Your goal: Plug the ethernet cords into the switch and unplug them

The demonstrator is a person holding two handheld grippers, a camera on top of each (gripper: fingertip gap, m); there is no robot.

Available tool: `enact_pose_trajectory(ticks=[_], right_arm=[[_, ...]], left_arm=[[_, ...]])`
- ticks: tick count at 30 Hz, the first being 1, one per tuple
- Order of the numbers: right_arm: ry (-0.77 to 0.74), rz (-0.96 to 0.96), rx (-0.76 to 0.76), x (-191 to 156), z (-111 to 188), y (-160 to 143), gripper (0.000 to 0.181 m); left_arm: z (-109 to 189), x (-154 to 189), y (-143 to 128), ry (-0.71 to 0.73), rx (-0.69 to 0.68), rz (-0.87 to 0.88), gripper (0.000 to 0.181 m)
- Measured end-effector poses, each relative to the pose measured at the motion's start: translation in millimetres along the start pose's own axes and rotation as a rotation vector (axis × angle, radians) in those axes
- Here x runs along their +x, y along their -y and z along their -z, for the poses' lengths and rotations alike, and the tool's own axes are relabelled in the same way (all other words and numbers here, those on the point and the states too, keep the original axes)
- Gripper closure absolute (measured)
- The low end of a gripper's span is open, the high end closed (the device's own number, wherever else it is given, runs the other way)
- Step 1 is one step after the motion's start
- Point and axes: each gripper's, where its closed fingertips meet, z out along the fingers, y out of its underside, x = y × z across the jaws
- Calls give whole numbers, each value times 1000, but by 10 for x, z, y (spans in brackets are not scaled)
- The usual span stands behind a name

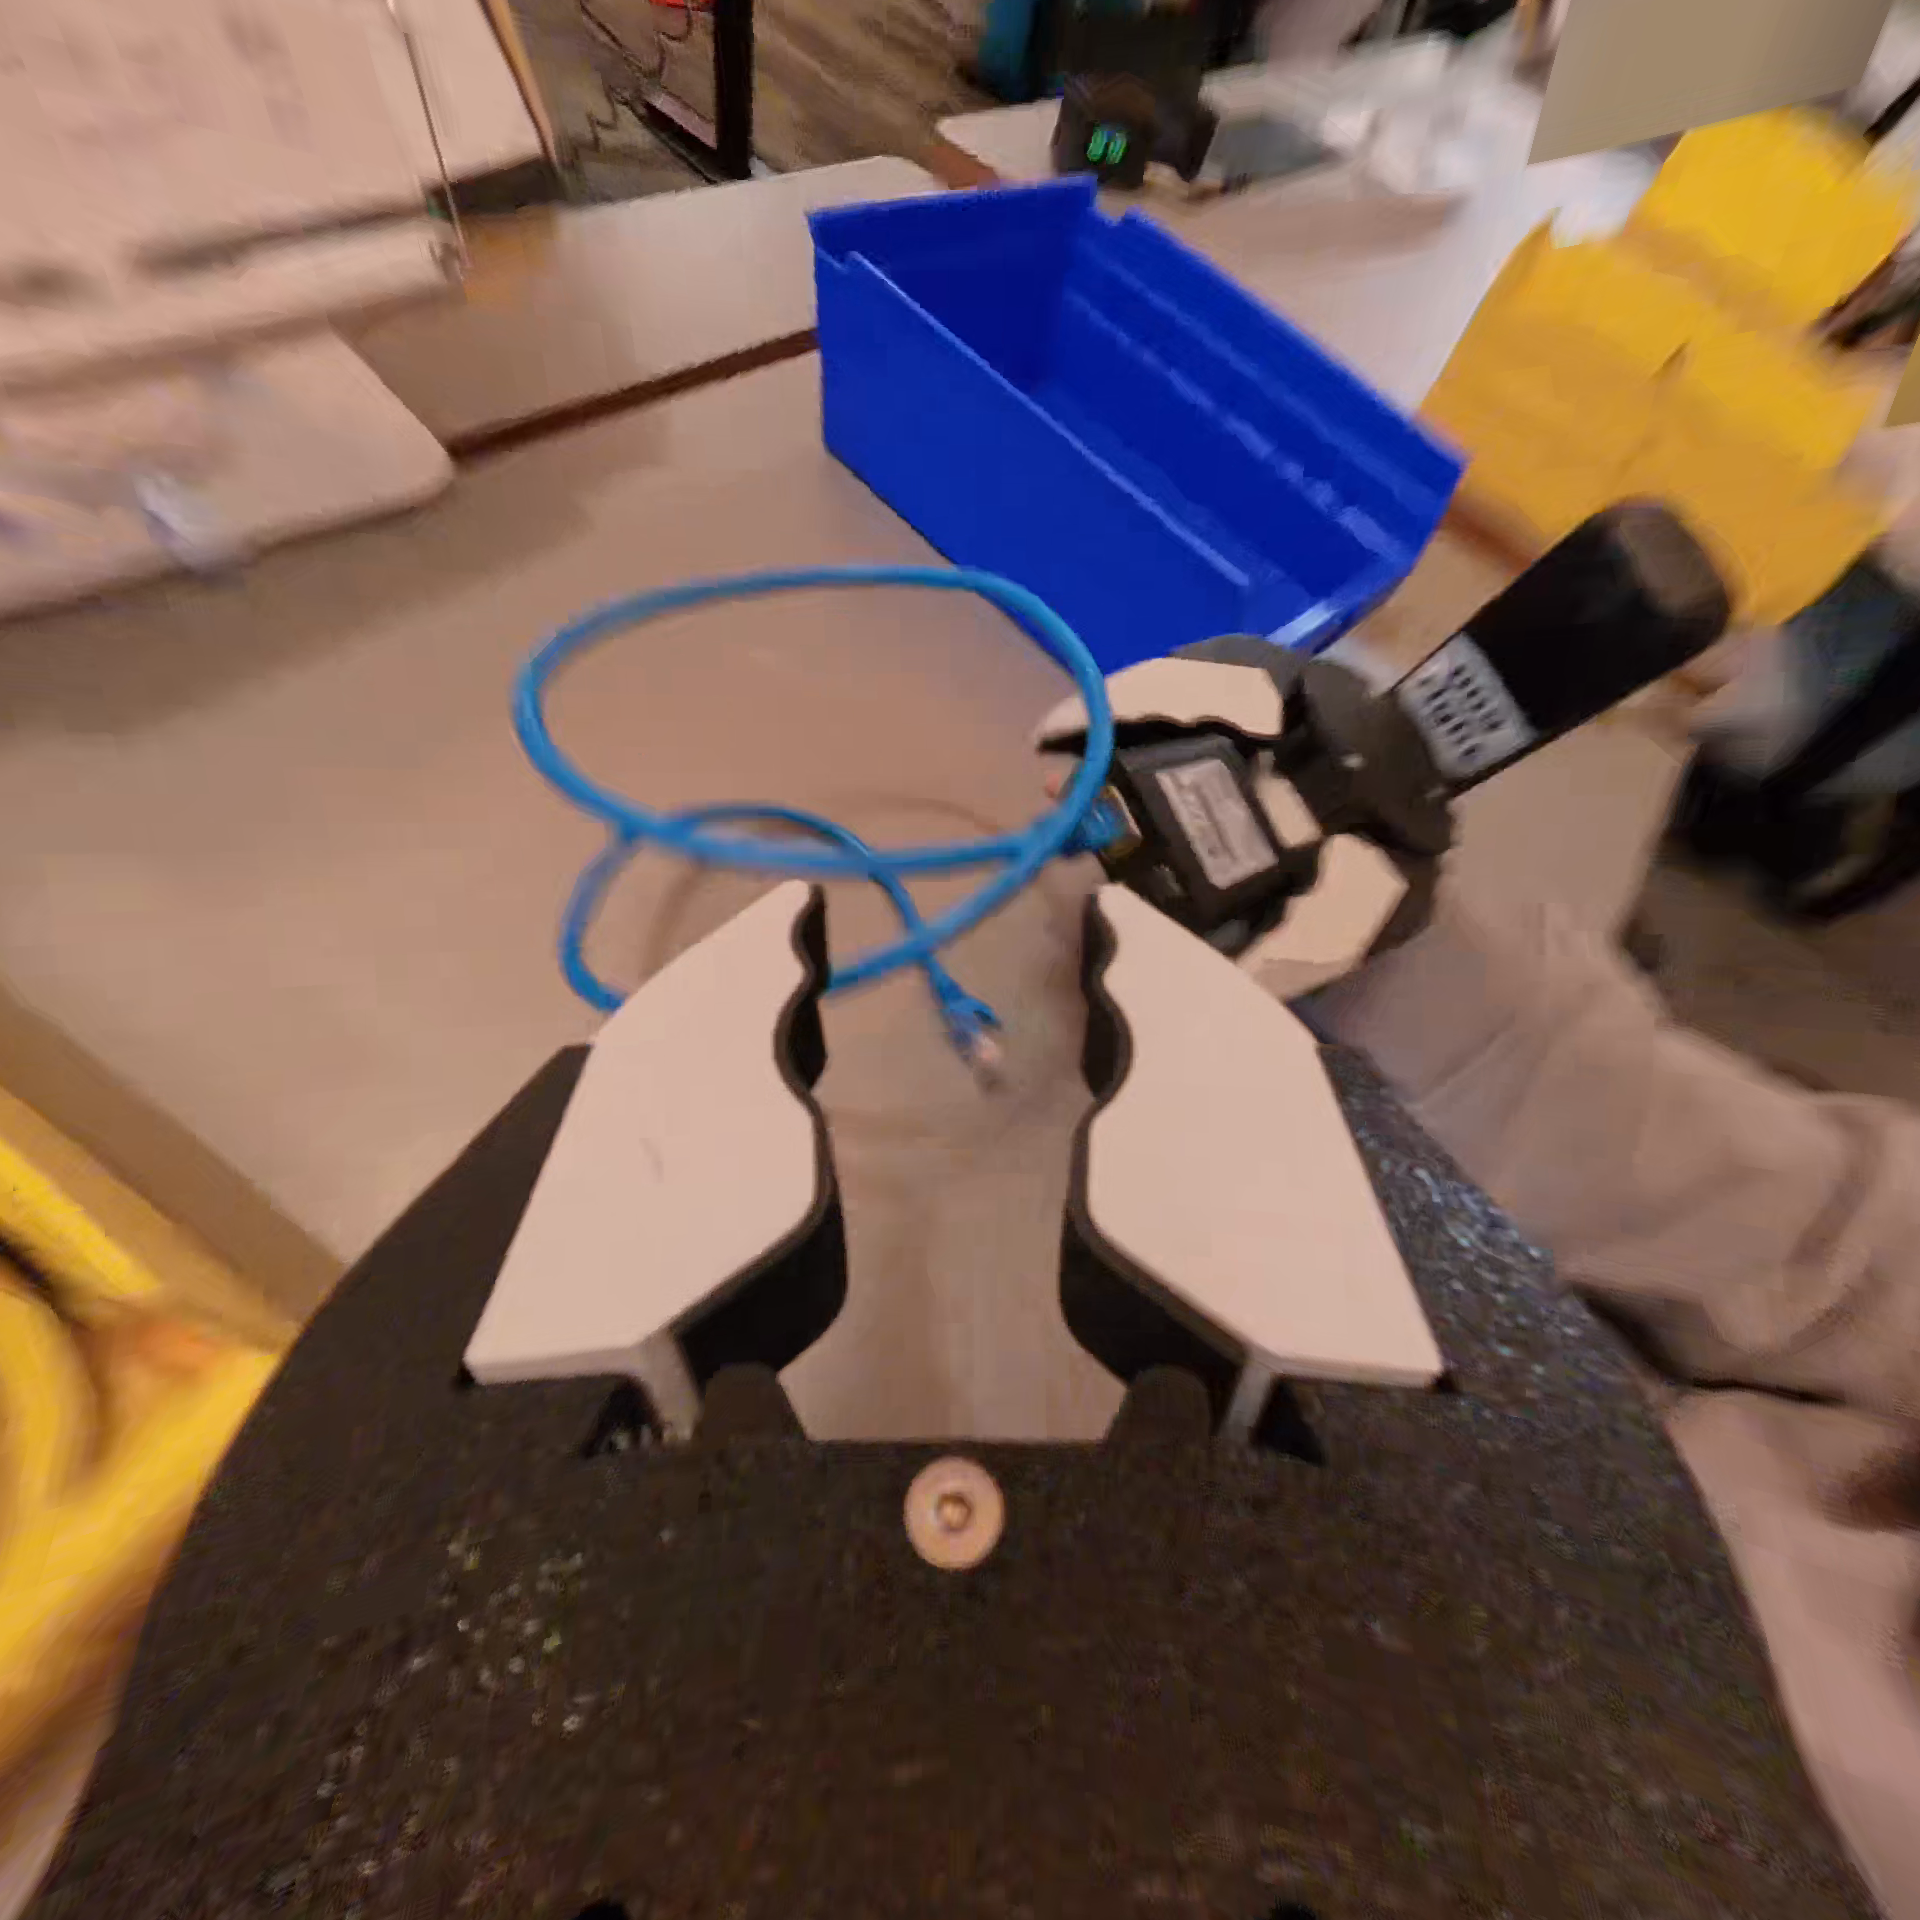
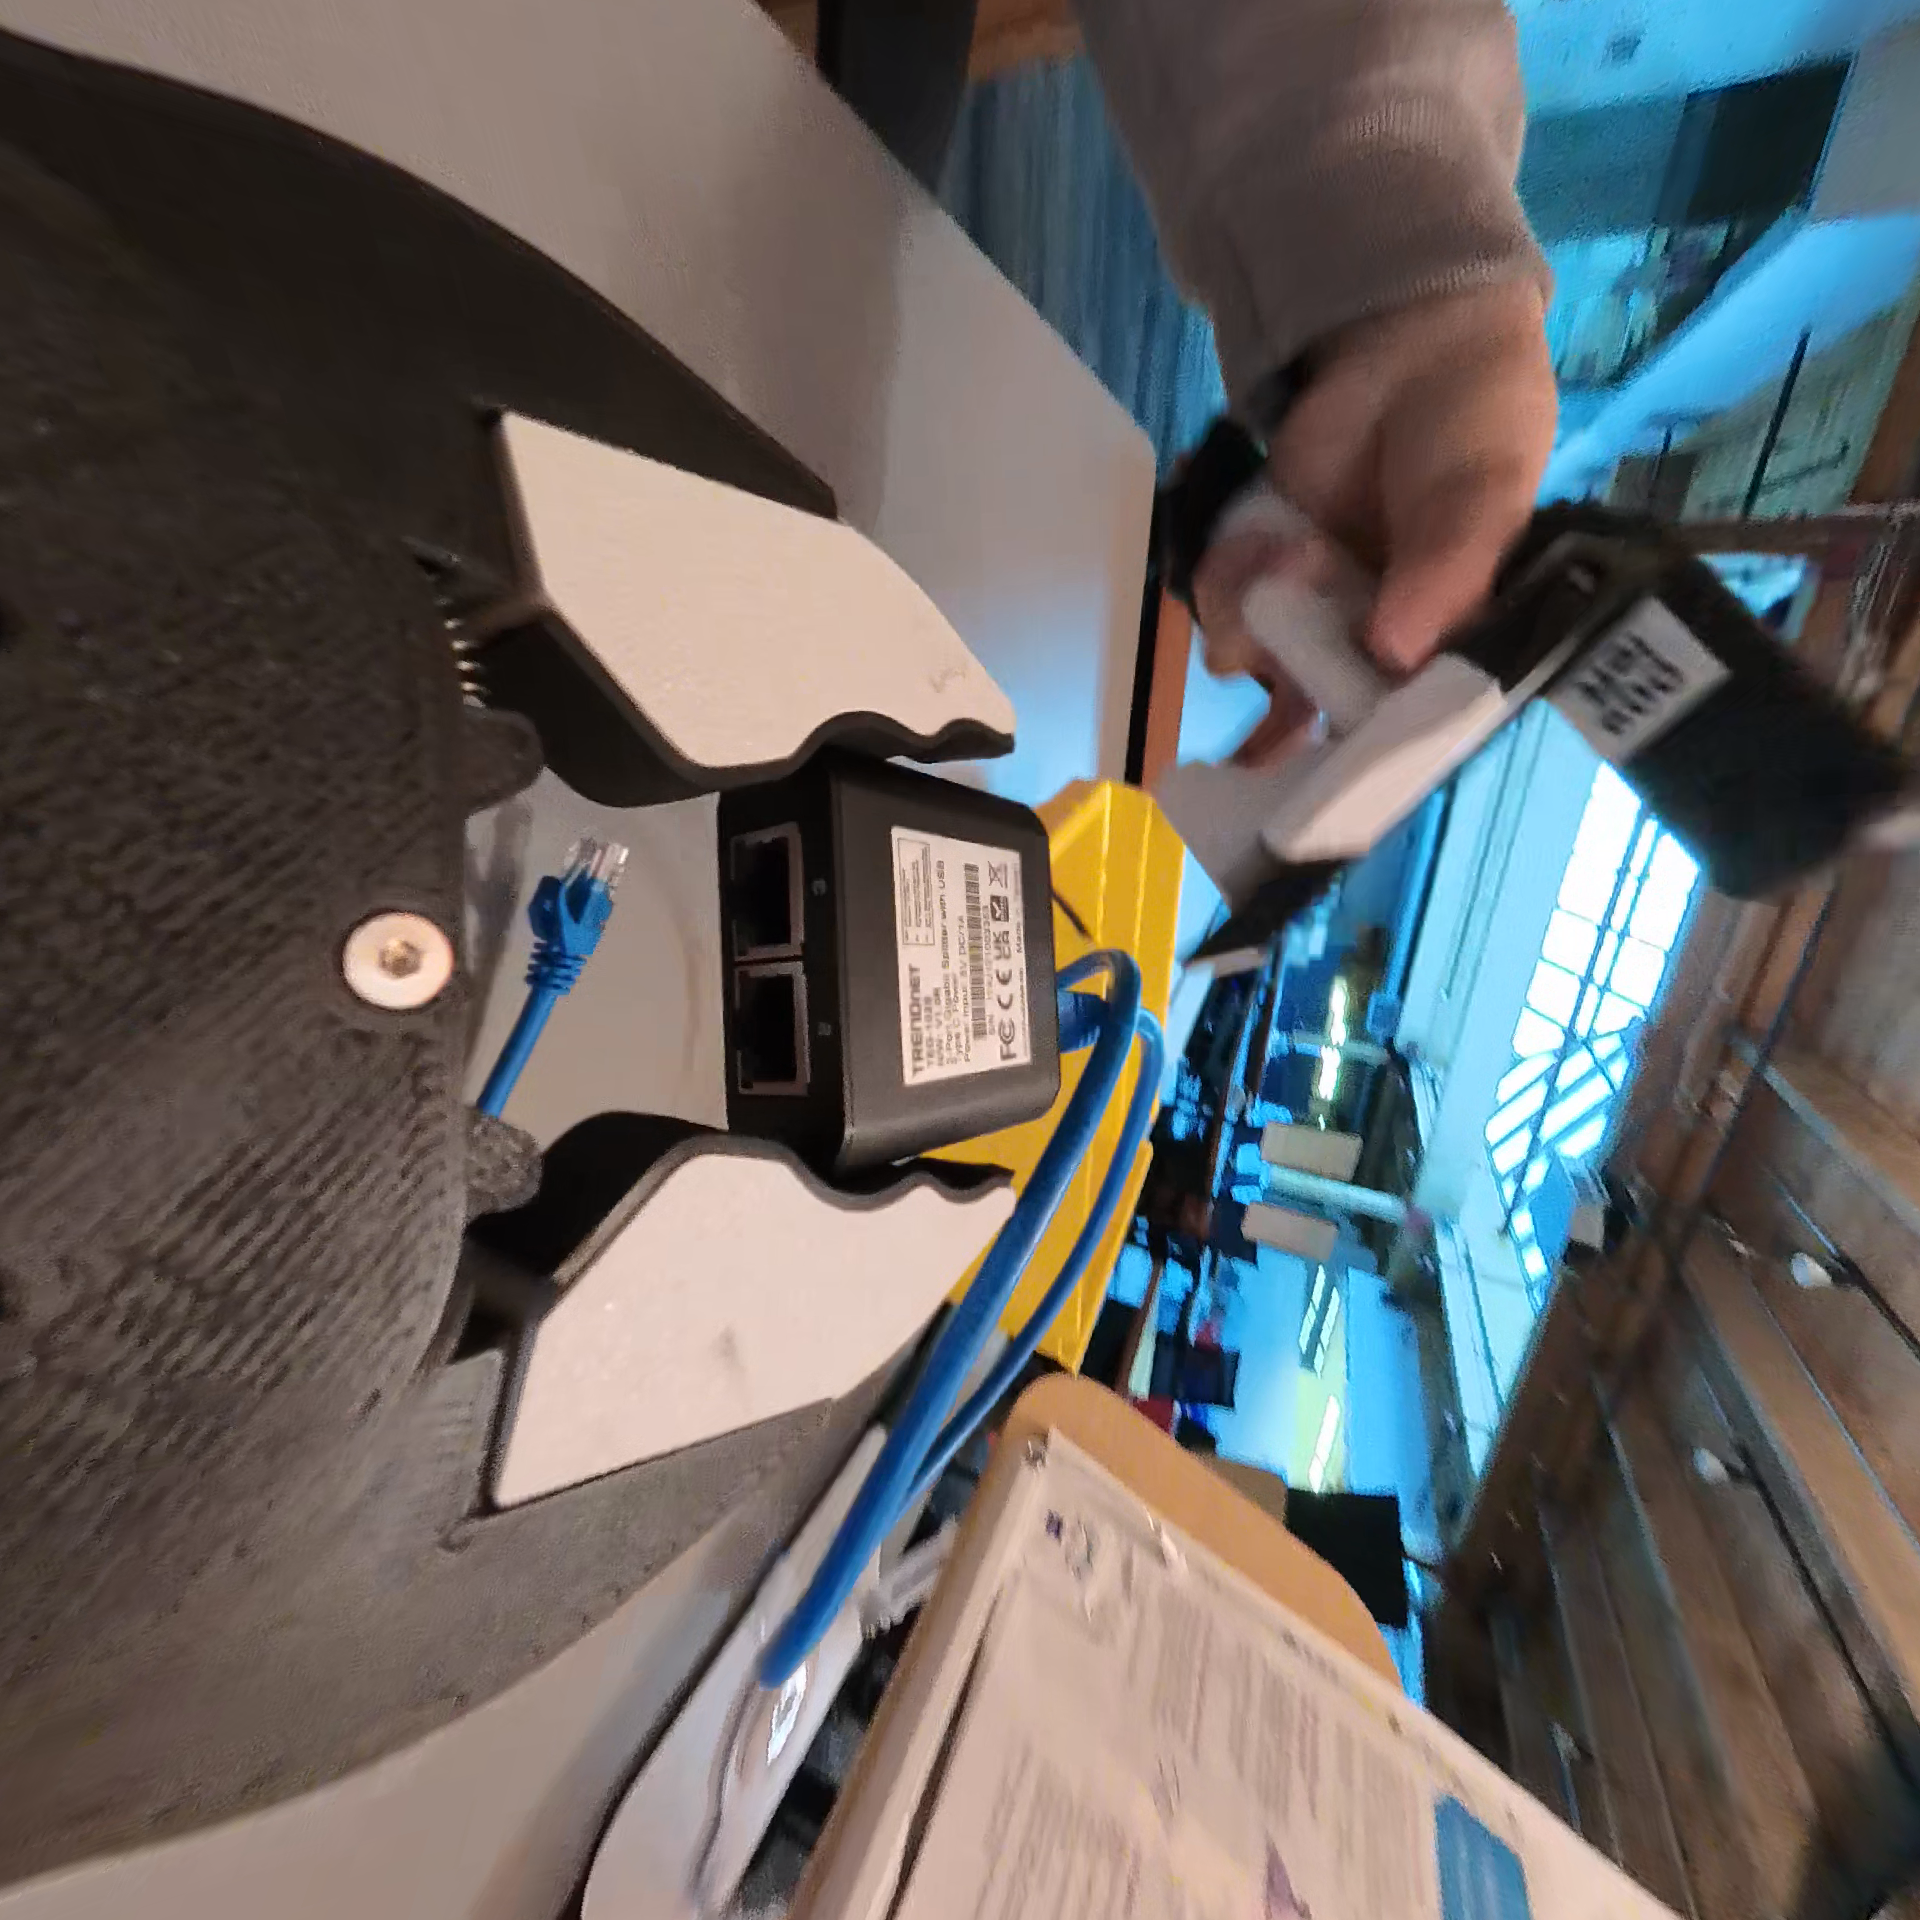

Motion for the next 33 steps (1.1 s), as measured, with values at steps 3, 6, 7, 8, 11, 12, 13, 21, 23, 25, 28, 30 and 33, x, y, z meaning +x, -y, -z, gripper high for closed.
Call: enact_pose_trajectory(ticks=[3, 6, 7, 8, 11, 12, 13, 21, 23, 25, 28, 30, 33], right_arm=[[-11, 44, -5, -16, -49, 5, 106], [37, 73, -32, -161, -161, -39, 107], [45, 88, -49, -203, -195, -66, 107], [72, 98, -63, -268, -222, -88, 107], [84, 92, -43, -345, -272, -68, 107], [76, 77, -29, -327, -263, -44, 107], [75, 83, -38, -326, -252, -58, 107], [172, 200, -270, -624, -34, -261, 102], [178, 197, -314, -625, -38, -294, 98], [187, 187, -282, -637, -59, -242, 98], [271, 191, -233, -801, -79, -147, 106], [285, 240, -268, -815, -70, -192, 108], [282, 243, -260, -783, -25, -156, 113]], left_arm=[[-105, 189, -318, -294, -7, 360, 120], [-254, 368, -445, -591, -16, 658, 122], [-297, 419, -470, -654, -19, 685, 128], [-349, 463, -505, -691, -37, 694, 132], [-441, 583, -500, -794, -55, 728, 145], [-460, 584, -498, -803, -55, 725, 157], [-464, 589, -489, -816, -49, 713, 157], [-245, 445, -758, -783, -395, 484, 158], [-143, 473, -813, -825, -513, 417, 158], [-74, 523, -875, -869, -628, 340, 158], [-64, 593, -935, -905, -751, 289, 158], [-61, 628, -971, -929, -808, 257, 157], [-61, 640, -954, -953, -826, 235, 157]])
